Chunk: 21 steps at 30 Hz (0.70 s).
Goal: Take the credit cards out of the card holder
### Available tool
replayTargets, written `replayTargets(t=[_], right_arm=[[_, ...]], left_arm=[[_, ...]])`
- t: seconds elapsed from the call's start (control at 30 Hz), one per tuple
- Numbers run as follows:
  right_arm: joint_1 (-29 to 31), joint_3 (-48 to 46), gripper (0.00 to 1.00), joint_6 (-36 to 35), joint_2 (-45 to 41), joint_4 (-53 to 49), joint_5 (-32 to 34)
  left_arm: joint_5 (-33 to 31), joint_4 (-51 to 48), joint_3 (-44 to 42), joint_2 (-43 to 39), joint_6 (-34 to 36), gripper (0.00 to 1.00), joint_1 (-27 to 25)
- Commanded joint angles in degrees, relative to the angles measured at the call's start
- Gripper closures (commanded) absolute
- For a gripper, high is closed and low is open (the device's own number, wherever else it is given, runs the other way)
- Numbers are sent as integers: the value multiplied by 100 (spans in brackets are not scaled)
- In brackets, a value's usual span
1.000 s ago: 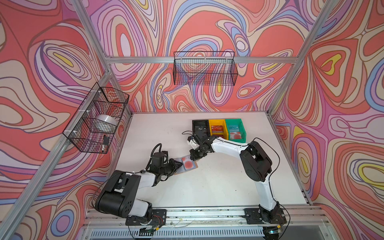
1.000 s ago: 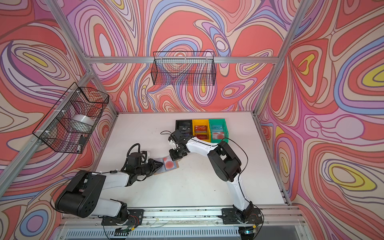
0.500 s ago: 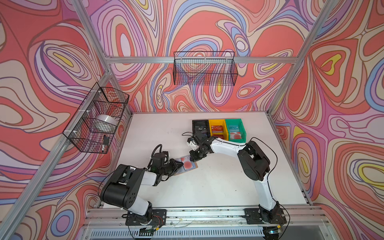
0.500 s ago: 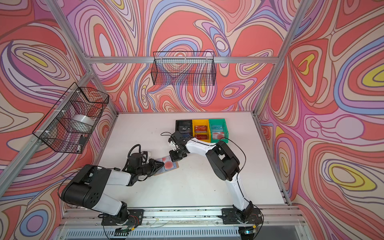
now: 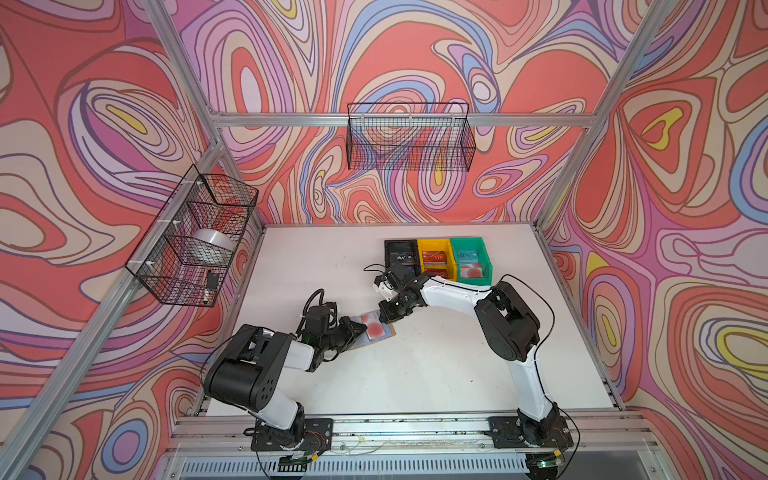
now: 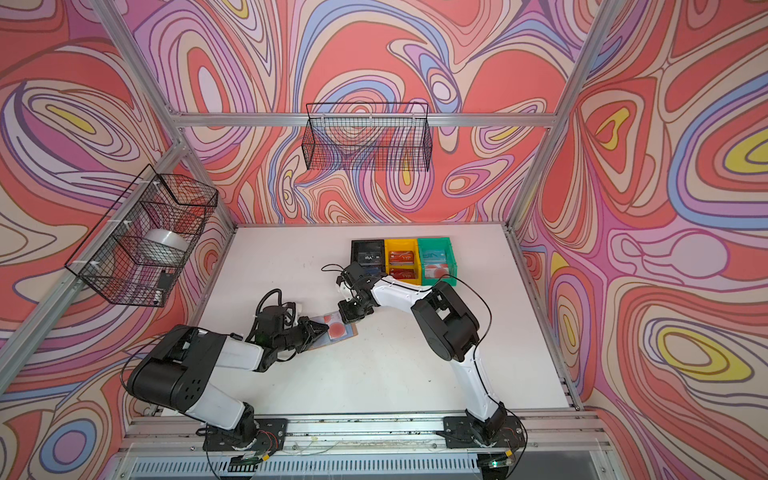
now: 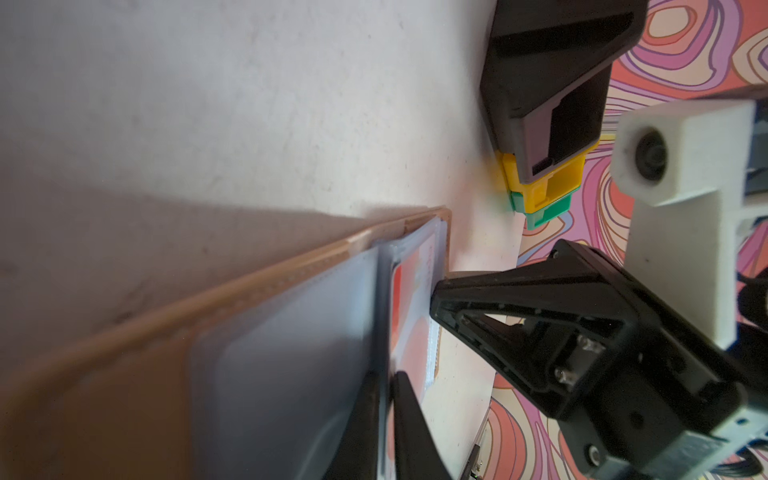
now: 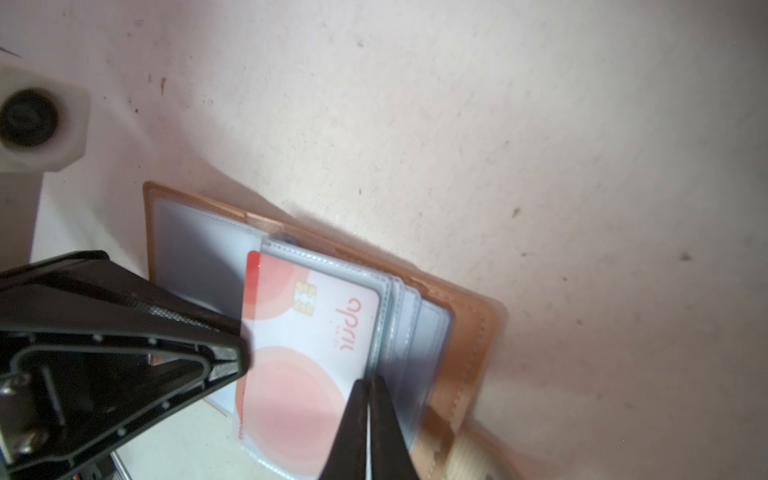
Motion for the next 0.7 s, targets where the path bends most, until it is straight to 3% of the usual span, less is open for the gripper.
replayTargets(t=[0.0,0.67], right_arm=[[21,-193,93,-9,251,-144,47],[22,-14,93,-28,28,-300,-156]], left_arm=[[27,155,-85,18,-37,91,-4],[62,144,-114,180,62,100,-6]])
